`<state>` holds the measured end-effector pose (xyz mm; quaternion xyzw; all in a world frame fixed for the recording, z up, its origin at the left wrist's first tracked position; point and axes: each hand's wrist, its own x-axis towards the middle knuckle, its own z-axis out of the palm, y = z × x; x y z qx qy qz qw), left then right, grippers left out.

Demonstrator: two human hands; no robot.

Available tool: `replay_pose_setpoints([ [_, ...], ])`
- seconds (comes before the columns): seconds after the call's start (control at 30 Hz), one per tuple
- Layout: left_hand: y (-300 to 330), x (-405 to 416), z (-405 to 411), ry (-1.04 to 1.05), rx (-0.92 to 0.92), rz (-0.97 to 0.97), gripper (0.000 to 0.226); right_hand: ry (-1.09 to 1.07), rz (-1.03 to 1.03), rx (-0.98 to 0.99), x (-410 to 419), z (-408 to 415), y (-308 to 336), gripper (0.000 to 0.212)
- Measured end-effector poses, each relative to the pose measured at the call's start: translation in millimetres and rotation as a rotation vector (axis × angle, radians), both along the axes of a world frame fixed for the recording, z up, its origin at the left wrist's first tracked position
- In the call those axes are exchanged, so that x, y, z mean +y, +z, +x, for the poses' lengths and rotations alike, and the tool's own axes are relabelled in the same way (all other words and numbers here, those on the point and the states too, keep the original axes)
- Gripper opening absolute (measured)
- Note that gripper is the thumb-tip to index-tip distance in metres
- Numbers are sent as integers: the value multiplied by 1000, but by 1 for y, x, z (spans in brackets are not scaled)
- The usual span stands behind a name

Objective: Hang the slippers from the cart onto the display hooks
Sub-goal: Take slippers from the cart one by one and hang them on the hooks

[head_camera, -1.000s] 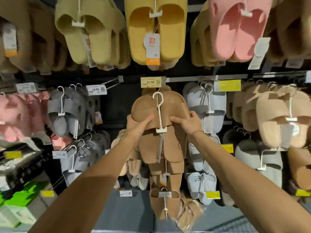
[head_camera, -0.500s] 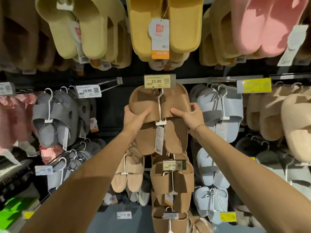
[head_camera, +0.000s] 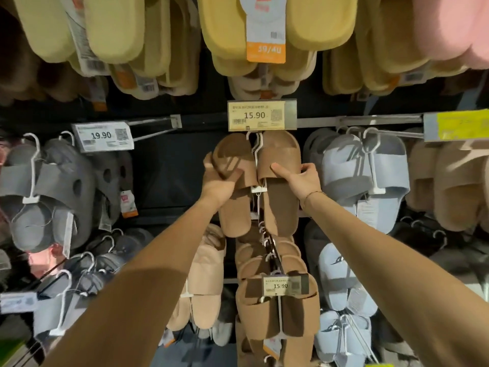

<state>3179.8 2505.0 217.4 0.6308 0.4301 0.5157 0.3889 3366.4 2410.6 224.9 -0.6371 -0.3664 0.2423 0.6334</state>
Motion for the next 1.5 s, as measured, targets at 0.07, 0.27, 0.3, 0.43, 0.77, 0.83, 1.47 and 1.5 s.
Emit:
replay_pose_setpoints([
  [0.07, -5, 9, -1, -2, 120, 93, 86, -22, -4, -47, 7, 1, 0, 84],
  [0.27, -25, 25, -10, 34, 876, 12, 56, -57, -24, -299, 8, -4, -9, 44],
  [0.3, -29, 22, -11, 15, 904, -32, 53, -43, -59, -316, 5, -5, -13, 40],
  [0.43, -46, -5, -14, -20, 861, -68, 41, 53, -336, -394, -11, 1, -26, 34],
  [0.77, -35, -174, 25, -520, 1150, -6, 28, 332, -919, -801, -190, 24, -26, 32],
  [0.83, -28, -216, 38, -608, 1181, 34, 30, 296, -986, -764, -239, 31, -25, 36],
  [1.47, -118, -562, 249, -1376, 1305, 222, 21, 3, -1422, -538, -656, 125, -104, 29],
  [1.5, -128, -577, 259, -1400, 1304, 191, 24, -2, -1432, -495, -672, 132, -115, 31],
])
